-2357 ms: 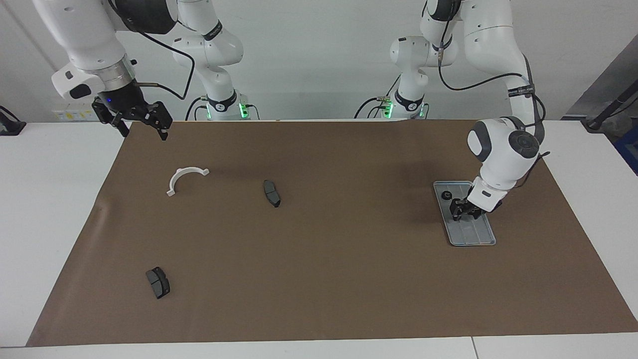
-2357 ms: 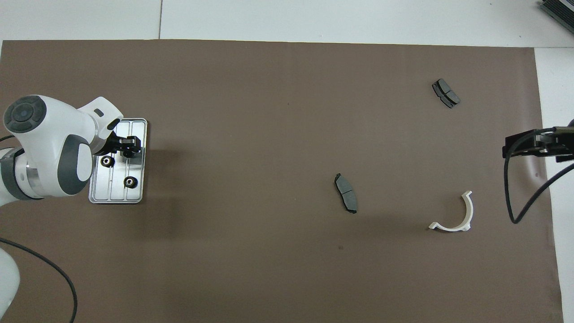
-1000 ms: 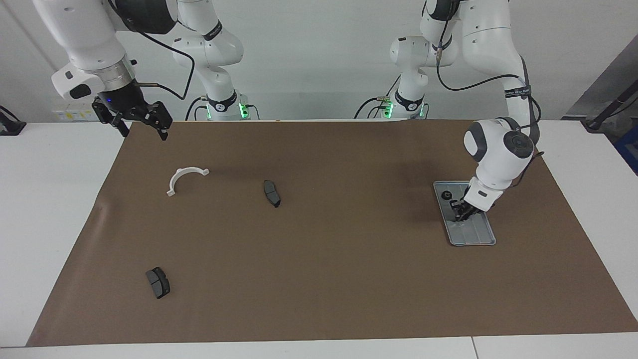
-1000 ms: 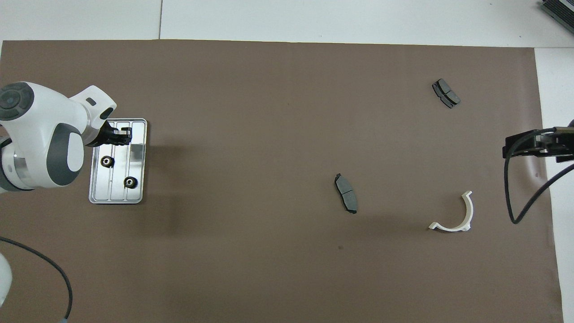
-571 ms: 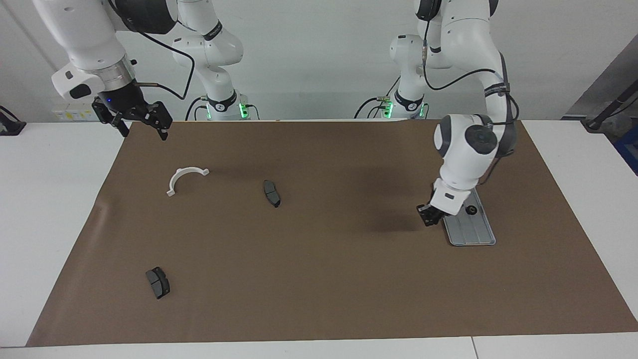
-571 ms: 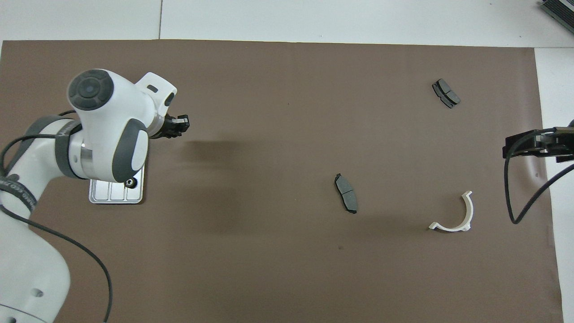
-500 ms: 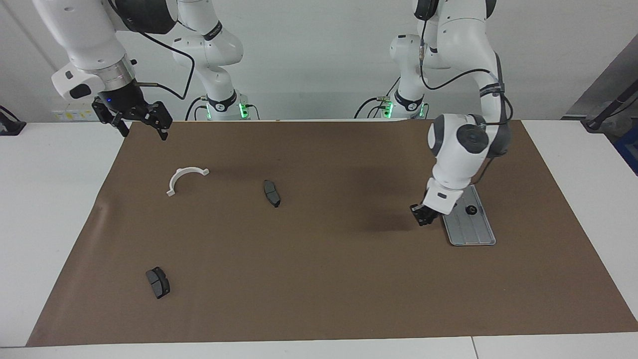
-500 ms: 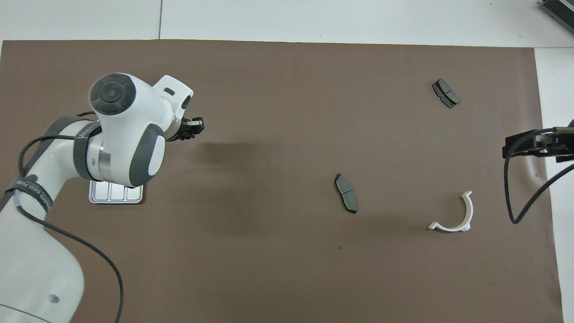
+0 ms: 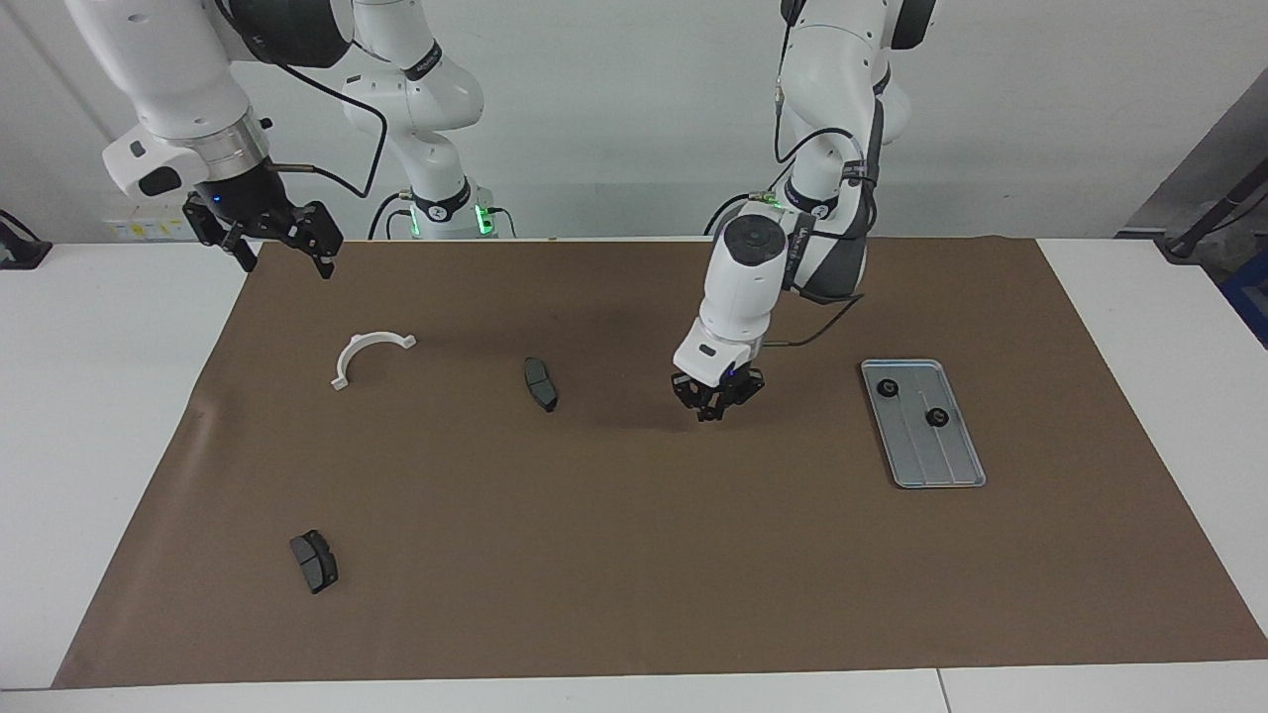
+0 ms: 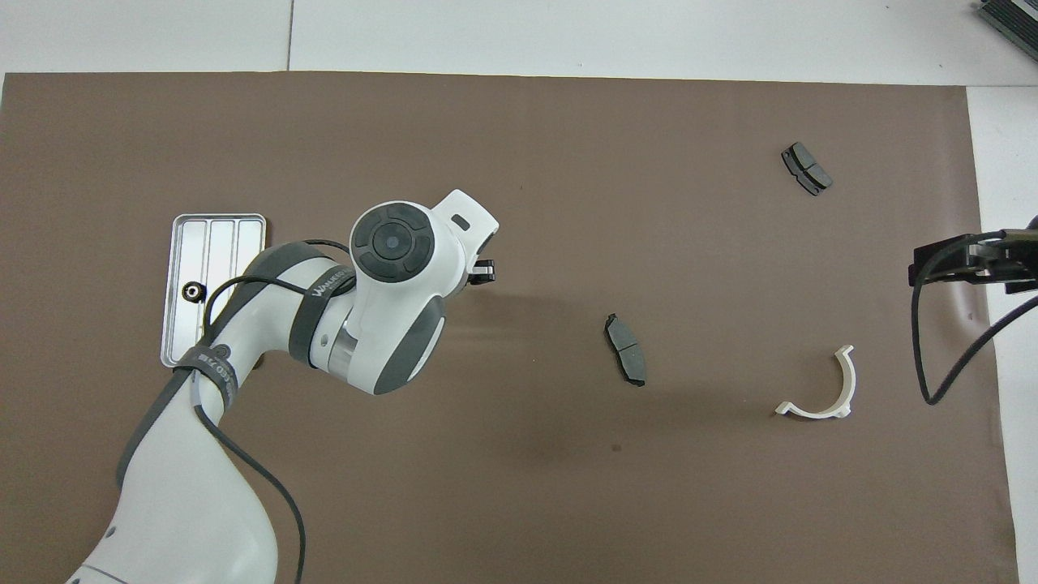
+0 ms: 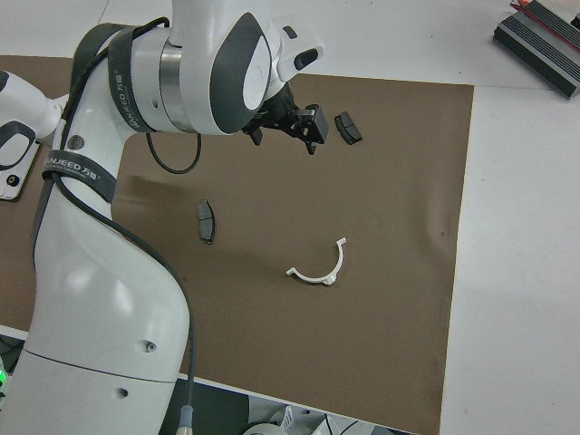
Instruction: Place bearing gear from tray to pile
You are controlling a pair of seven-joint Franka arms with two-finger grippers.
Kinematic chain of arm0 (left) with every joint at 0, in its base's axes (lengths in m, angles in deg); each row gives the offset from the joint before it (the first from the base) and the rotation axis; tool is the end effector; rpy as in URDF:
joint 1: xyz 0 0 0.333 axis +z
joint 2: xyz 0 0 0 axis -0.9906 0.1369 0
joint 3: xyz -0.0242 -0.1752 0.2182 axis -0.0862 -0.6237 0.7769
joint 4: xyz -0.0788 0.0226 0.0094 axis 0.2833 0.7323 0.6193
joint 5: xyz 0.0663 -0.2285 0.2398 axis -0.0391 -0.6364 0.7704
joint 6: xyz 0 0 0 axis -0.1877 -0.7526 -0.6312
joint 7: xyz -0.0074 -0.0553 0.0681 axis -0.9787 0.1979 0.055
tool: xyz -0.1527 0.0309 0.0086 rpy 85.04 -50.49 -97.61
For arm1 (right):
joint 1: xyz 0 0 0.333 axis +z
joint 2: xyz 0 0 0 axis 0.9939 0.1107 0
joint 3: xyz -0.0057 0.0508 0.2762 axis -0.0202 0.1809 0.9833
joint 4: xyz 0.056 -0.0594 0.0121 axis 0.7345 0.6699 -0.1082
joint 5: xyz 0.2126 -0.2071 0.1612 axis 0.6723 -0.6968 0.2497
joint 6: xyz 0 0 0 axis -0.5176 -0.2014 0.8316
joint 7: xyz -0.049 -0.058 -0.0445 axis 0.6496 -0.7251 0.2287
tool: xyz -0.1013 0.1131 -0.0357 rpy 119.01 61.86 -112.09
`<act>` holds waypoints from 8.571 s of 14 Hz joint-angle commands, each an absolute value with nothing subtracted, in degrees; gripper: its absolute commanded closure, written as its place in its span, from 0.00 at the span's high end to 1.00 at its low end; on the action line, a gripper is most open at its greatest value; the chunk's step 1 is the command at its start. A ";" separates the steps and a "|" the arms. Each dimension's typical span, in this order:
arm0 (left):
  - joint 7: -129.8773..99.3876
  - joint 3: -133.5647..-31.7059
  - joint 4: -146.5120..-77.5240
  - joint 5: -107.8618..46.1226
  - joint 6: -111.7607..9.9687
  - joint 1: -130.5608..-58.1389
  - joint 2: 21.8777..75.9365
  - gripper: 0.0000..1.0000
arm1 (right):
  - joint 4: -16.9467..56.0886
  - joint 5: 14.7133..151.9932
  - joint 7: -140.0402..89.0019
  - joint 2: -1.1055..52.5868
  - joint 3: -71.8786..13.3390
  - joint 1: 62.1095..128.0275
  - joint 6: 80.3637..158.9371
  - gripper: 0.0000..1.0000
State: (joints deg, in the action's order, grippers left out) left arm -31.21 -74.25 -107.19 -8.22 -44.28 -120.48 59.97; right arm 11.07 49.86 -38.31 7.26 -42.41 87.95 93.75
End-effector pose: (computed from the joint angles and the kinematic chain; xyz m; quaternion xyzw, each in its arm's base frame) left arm 0.4982 -0.3296 0.2993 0.9984 -0.0038 0.0472 0.0311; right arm 0.4830 -0.0227 0.5340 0.9983 -0.0545 -0.0032 0.0225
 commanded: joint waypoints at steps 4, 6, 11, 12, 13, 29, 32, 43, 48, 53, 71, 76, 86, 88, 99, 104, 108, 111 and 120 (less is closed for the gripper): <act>-32.06 -73.19 -107.94 -8.63 -48.56 -123.18 61.17 0.95 | 11.71 51.45 -36.77 6.53 -42.62 87.86 93.11 1.00; -31.62 -73.10 -107.59 -8.46 -48.48 -123.09 61.17 1.00 | 11.71 51.45 -36.77 6.53 -42.62 87.86 93.02 1.00; -30.66 -72.40 -106.80 -8.02 -46.29 -116.00 58.01 1.00 | 11.71 51.45 -36.68 6.53 -42.62 87.86 93.02 1.00; -27.35 -72.40 -106.71 -8.02 -43.58 -112.06 56.27 1.00 | 11.71 51.45 -36.68 6.53 -42.62 87.86 93.11 1.00; -23.48 -72.40 -106.79 -8.02 -41.03 -109.06 55.12 1.00 | 11.71 51.45 -36.68 6.53 -42.62 87.86 93.02 1.00; -16.66 -72.31 -131.84 -8.11 -46.81 -90.84 44.39 0.94 | 19.09 54.79 -49.21 6.61 -25.17 86.54 104.16 1.00; -19.74 -72.31 -133.07 -8.11 -46.72 -90.92 43.86 0.87 | 18.57 53.30 -64.42 15.03 -13.65 86.63 113.55 1.00; -21.34 -72.31 -134.92 -8.11 -49.27 -91.36 43.86 0.52 | 6.09 12.61 -97.24 49.67 4.39 91.82 127.03 1.00; -20.55 -72.31 -134.92 -8.11 -49.10 -91.63 43.94 0.23 | 1.42 6.54 -95.32 54.52 4.66 93.31 128.95 1.00; -19.67 -72.31 -133.35 -8.02 -48.66 -91.71 44.56 0.00 | 2.39 7.06 -93.02 54.43 4.57 92.61 128.80 0.82; -16.85 -72.84 -113.74 -7.31 -39.07 -94.17 50.80 0.00 | 7.31 5.57 -93.46 54.17 3.96 91.82 132.83 0.51; -16.76 -72.75 -110.32 -7.31 -38.73 -93.12 52.20 0.00 | 7.14 5.13 -93.63 54.08 3.96 91.82 132.48 0.05; -19.91 -73.02 -104.16 -10.57 -31.78 -98.99 53.44 0.00 | 5.29 27.75 -77.78 40.23 -0.84 88.57 122.31 0.00; -23.08 -72.93 -104.24 -10.57 -31.96 -103.46 53.35 0.00 | 6.43 36.64 -69.51 35.12 -6.91 88.57 121.23 0.00; -33.20 -73.02 -107.93 -10.57 -41.62 -122.73 58.53 0.00 | 5.47 52.94 -36.95 40.35 -29.44 87.95 133.34 0.00; -33.03 -73.02 -114.17 -10.57 -49.09 -126.16 58.27 0.13 | 5.38 53.20 -31.58 44.41 -30.93 87.86 138.10 0.00; -32.50 -73.02 -113.92 -10.57 -49.09 -126.08 58.27 0.88 | 5.64 52.50 -31.58 46.00 -31.72 87.77 140.39 0.00; -32.50 -73.02 -113.65 -10.57 -48.66 -125.82 58.36 1.00 | 6.87 52.15 -30.89 46.08 -32.52 87.69 140.92 0.00; -17.69 -72.22 -111.72 -10.13 -44.88 -102.73 53.96 1.00 | 6.26 51.36 -49.22 38.79 -26.21 89.00 132.85 1.00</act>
State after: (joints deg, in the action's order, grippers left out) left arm -23.91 -71.61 -110.90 -10.03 -46.45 -107.41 55.30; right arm 5.50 51.68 -42.90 41.36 -29.29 88.80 135.94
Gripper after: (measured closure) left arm 0.000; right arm 0.004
